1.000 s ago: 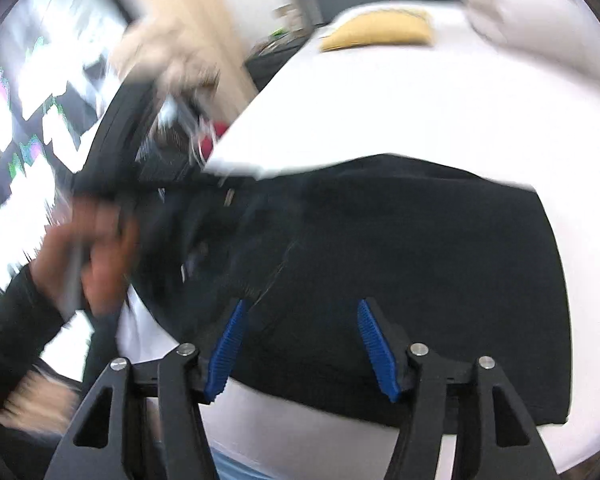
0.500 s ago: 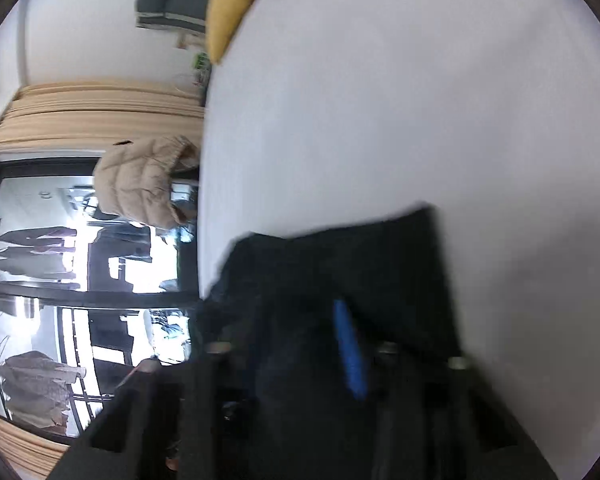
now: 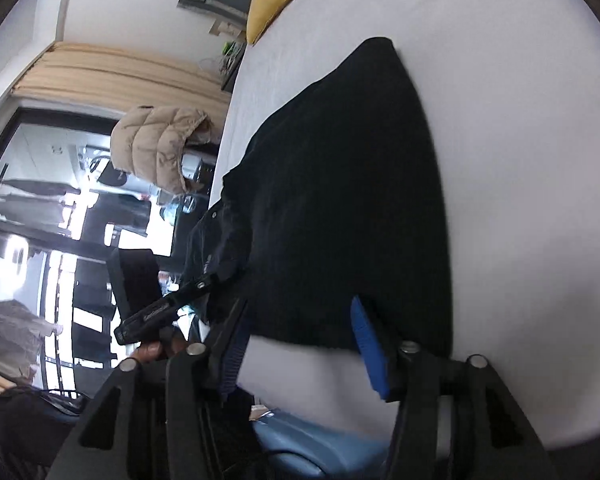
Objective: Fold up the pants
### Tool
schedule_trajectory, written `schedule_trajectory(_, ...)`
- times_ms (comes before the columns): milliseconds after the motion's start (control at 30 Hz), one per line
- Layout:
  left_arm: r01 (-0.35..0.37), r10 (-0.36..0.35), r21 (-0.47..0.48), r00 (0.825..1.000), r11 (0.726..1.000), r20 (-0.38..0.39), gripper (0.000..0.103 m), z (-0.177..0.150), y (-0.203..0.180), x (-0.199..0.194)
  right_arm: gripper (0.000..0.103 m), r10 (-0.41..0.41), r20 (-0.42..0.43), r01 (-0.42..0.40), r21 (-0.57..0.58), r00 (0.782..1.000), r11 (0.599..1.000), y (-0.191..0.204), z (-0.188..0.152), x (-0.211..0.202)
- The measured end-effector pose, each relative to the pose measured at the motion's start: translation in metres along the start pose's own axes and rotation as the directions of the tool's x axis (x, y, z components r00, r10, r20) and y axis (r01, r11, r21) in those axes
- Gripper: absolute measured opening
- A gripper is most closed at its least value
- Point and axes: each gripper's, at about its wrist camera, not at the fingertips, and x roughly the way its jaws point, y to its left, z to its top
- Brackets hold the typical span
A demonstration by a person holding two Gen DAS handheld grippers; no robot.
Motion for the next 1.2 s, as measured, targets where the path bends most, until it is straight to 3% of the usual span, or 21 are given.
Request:
schedule_trajectory(67, -0.01, 0.011, -0.013, 0.998, 1.0, 0.054, 0.015, -0.011, 0.006, -0.037, 0.065, 0.002, 0.029, -0.002, -0.022, 1.0, 1.0, 0.019, -0.01, -0.01)
schedule_trajectory(100, -0.015, 0.017, -0.031, 0.996, 0.999, 0.085, 0.023, -0.019, 0.013, -0.055, 0.067, 0.015, 0.042, -0.013, -0.041, 0.999, 0.999, 0.027, -0.014, -0.012)
schedule_trajectory(200, -0.039, 0.066, -0.14, 0.98, 0.989, 0.19, 0.086, -0.044, 0.043, -0.106, 0.073, 0.087, 0.068, -0.079, -0.103, 0.994, 0.992, 0.064, -0.013, -0.007)
schedule_trajectory(233, -0.039, 0.088, -0.198, 0.965, 0.979, 0.245, 0.09, -0.054, 0.056, -0.124, 0.074, 0.11, 0.068, -0.101, -0.121, 0.992, 0.987, 0.076, -0.009, -0.002)
schedule_trajectory(400, 0.069, 0.076, -0.401, 0.94, 0.913, 0.334, 0.091, -0.077, 0.106, -0.16, 0.074, 0.202, 0.021, -0.196, -0.174, 0.979, 0.965, 0.124, 0.009, 0.044)
schedule_trajectory(433, 0.11, 0.058, -0.456, 0.939, 0.883, 0.339, 0.091, -0.082, 0.118, -0.161, 0.074, 0.208, 0.002, -0.204, -0.17, 0.978, 0.964, 0.129, 0.011, 0.057)
schedule_trajectory(567, 0.179, 0.024, -0.563, 0.942, 0.807, 0.335, 0.091, -0.093, 0.143, -0.156, 0.074, 0.246, -0.056, -0.252, -0.166, 0.968, 0.953, 0.15, 0.008, 0.104)
schedule_trajectory(833, 0.263, 0.012, -0.638, 0.919, 0.724, 0.393, 0.091, -0.094, 0.166, -0.129, 0.074, 0.256, -0.141, -0.277, -0.158, 0.956, 0.948, 0.17, 0.004, 0.15)
schedule_trajectory(967, 0.296, -0.005, -0.648, 0.911, 0.701, 0.411, 0.089, -0.088, 0.173, -0.124, 0.074, 0.251, -0.17, -0.276, -0.15, 0.953, 0.949, 0.17, 0.016, 0.155)
schedule_trajectory(1000, 0.309, -0.013, -0.649, 0.908, 0.696, 0.419, 0.086, -0.087, 0.175, -0.123, 0.074, 0.247, -0.175, -0.273, -0.148, 0.953, 0.951, 0.168, 0.02, 0.156)
schedule_trajectory(1067, 0.306, -0.015, -0.654, 0.912, 0.691, 0.411, 0.065, -0.083, 0.18, -0.116, 0.074, 0.228, -0.197, -0.257, -0.136, 0.953, 0.957, 0.164, 0.03, 0.162)
schedule_trajectory(1133, 0.314, -0.032, -0.671, 0.917, 0.671, 0.398, 0.033, -0.083, 0.19, -0.11, 0.074, 0.204, -0.213, -0.233, -0.124, 0.956, 0.964, 0.158, 0.039, 0.167)
schedule_trajectory(1200, 0.319, -0.039, -0.683, 0.919, 0.657, 0.392, 0.026, -0.084, 0.194, -0.106, 0.074, 0.155, -0.229, -0.185, -0.113, 0.961, 0.976, 0.151, 0.051, 0.176)
